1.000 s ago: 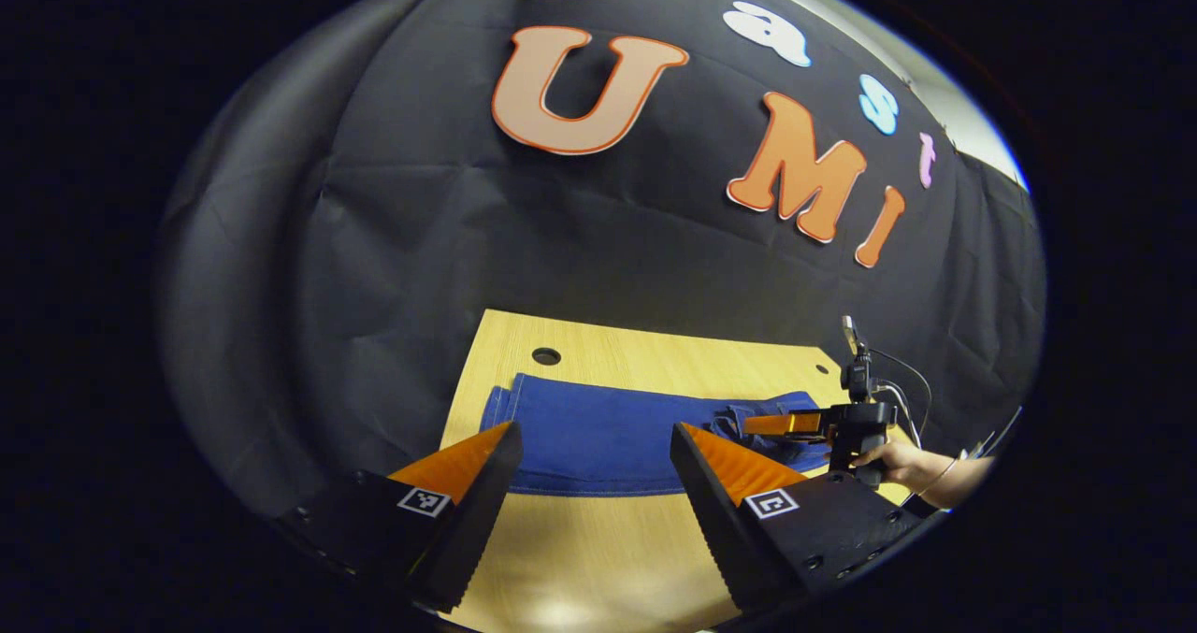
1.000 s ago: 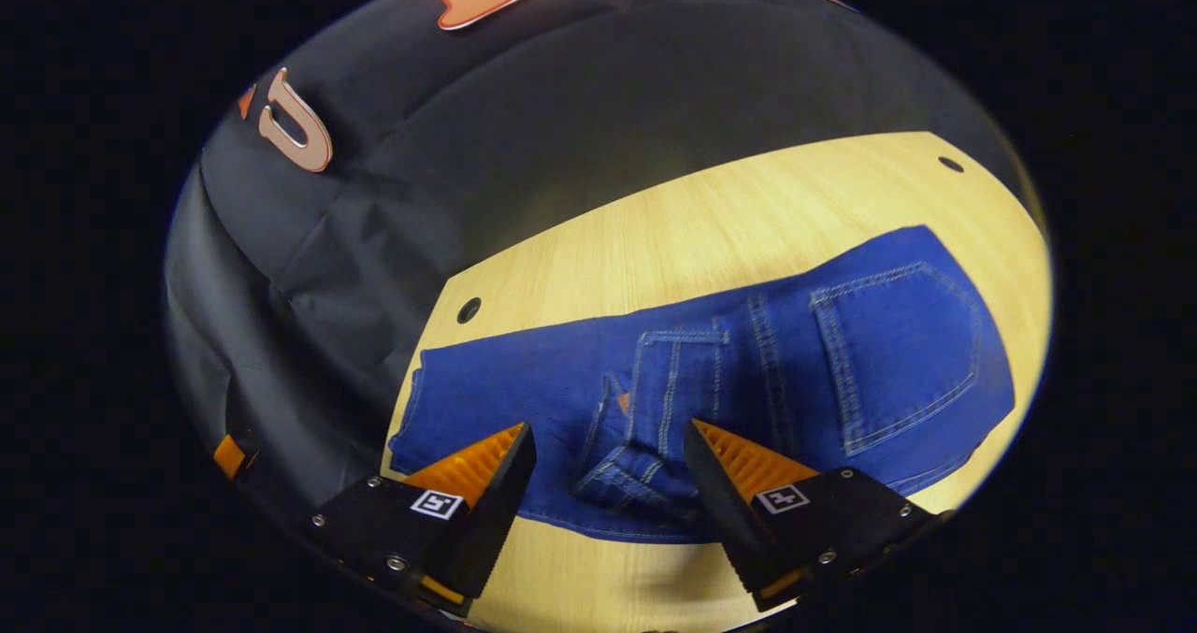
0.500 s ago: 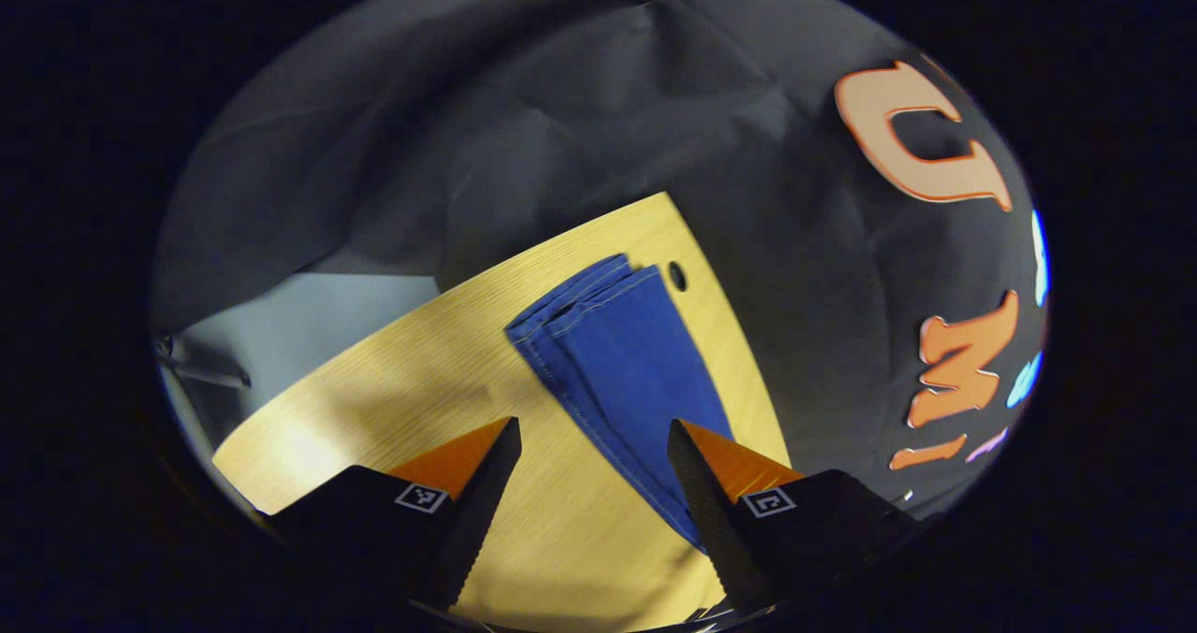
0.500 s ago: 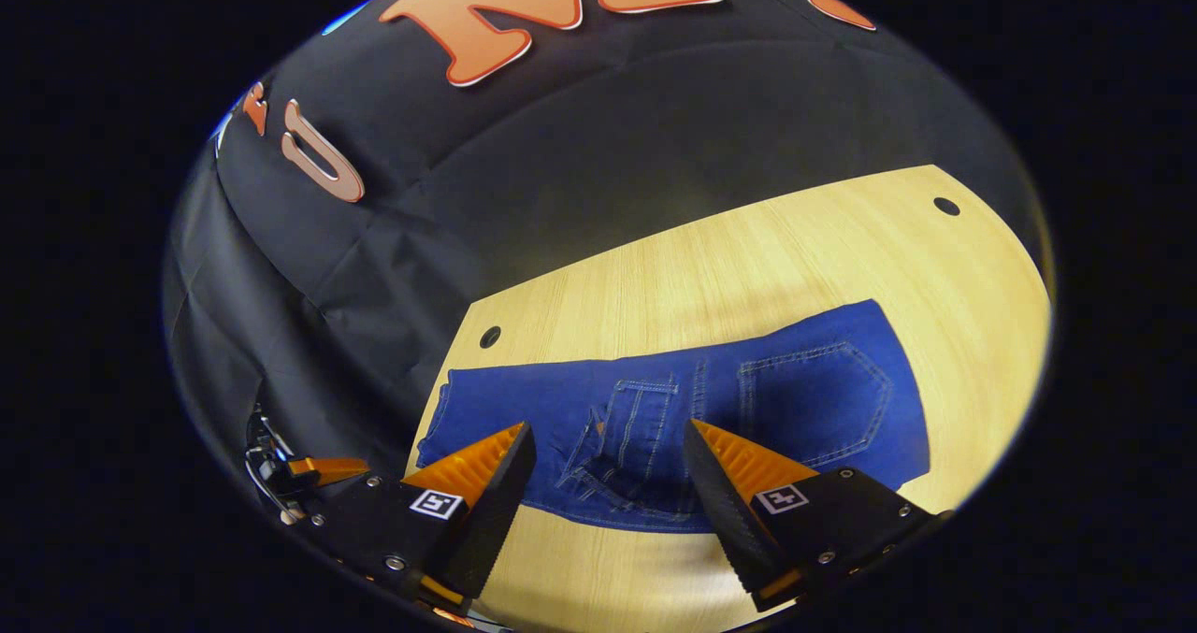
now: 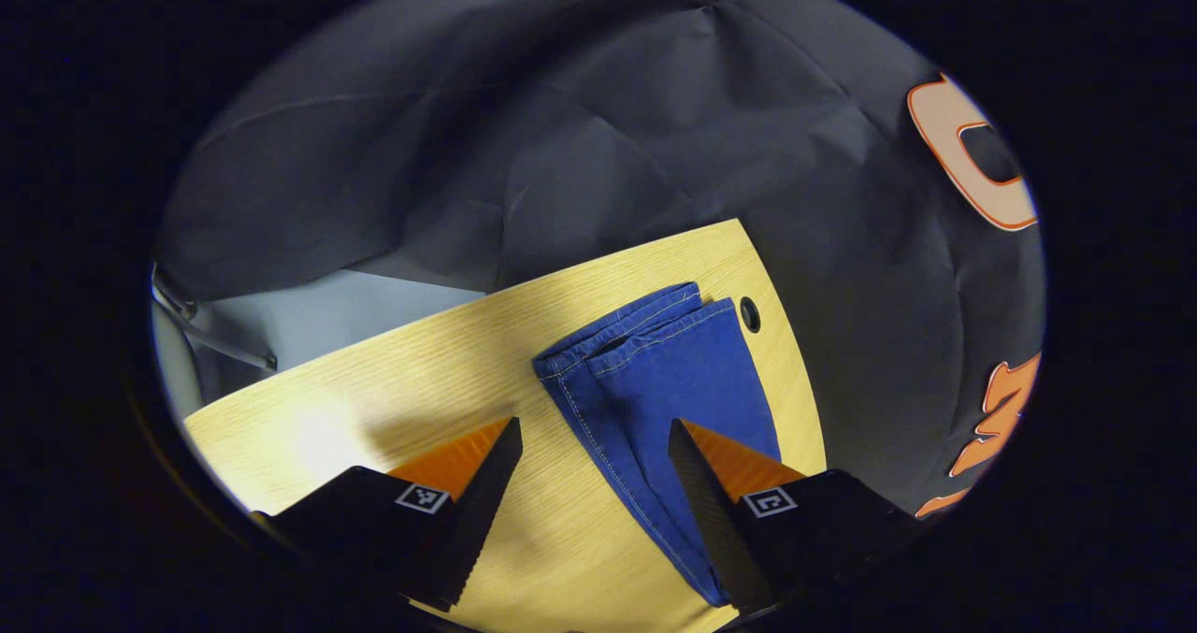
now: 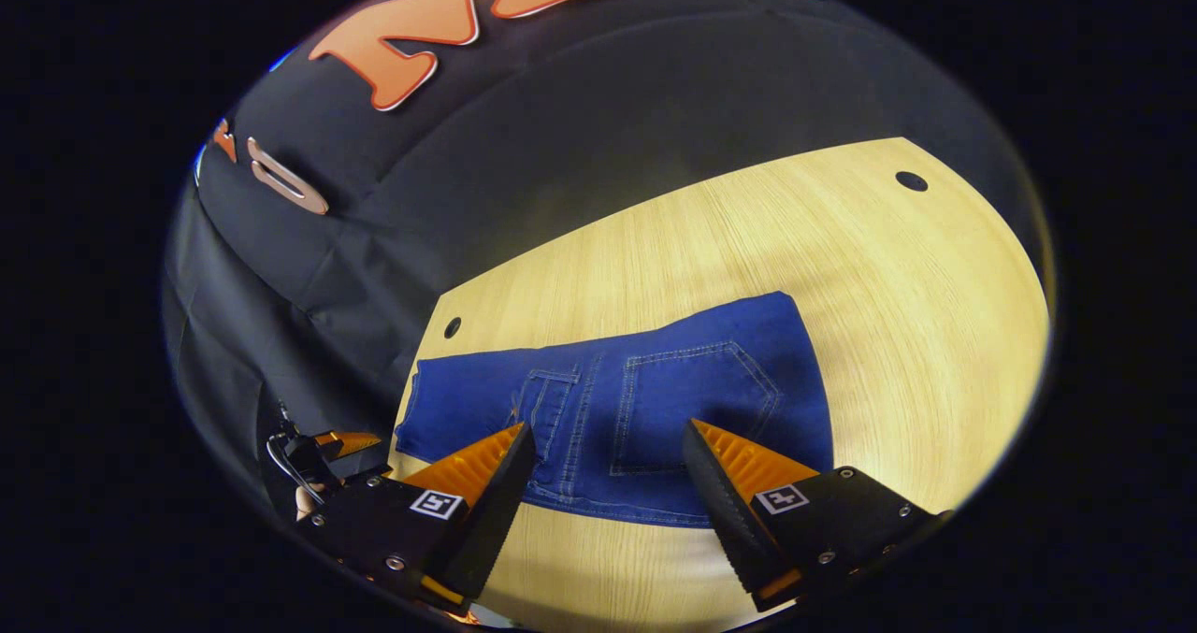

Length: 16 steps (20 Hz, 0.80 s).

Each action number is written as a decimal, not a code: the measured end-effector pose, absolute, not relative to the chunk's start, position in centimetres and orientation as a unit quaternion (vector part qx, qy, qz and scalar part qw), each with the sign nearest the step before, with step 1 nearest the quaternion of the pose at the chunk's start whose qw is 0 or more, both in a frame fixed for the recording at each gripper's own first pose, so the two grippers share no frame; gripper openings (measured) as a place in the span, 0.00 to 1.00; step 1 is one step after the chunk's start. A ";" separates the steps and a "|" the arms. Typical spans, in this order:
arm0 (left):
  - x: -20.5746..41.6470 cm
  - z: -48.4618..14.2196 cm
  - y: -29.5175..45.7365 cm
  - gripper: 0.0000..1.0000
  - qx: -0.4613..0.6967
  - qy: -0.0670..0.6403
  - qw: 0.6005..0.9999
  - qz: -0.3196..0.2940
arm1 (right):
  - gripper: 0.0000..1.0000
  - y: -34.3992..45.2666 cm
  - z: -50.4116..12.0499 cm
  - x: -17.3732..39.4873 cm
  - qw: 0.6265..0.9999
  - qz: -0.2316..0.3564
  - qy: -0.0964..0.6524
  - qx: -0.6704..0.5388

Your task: Grasp the waist and the cuffs of the jeans and fold them to make the two legs overlap; first hold the waist and fold one-third of the jeans toward the cuffs, then hold the cuffs and fold the remaining one-third in the same direction to finish folding.

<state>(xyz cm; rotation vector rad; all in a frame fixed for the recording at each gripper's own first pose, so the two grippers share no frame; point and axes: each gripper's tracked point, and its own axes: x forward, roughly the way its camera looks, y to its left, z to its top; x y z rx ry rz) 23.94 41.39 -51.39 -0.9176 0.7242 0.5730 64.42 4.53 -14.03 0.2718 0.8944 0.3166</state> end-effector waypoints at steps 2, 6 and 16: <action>24.3 -52.3 41.7 0.98 -0.435 0.340 0.789 0.269 | 0.98 4.2 -13.9 64.6 0.881 0.153 0.429 0.129; 25.2 -51.7 42.1 0.97 -0.443 0.320 0.793 0.269 | 0.98 4.8 -12.3 64.7 0.878 0.161 0.422 0.159; 27.7 -49.6 42.0 0.88 -0.342 0.375 0.826 0.246 | 0.98 3.4 -9.1 65.5 0.881 0.144 0.392 0.221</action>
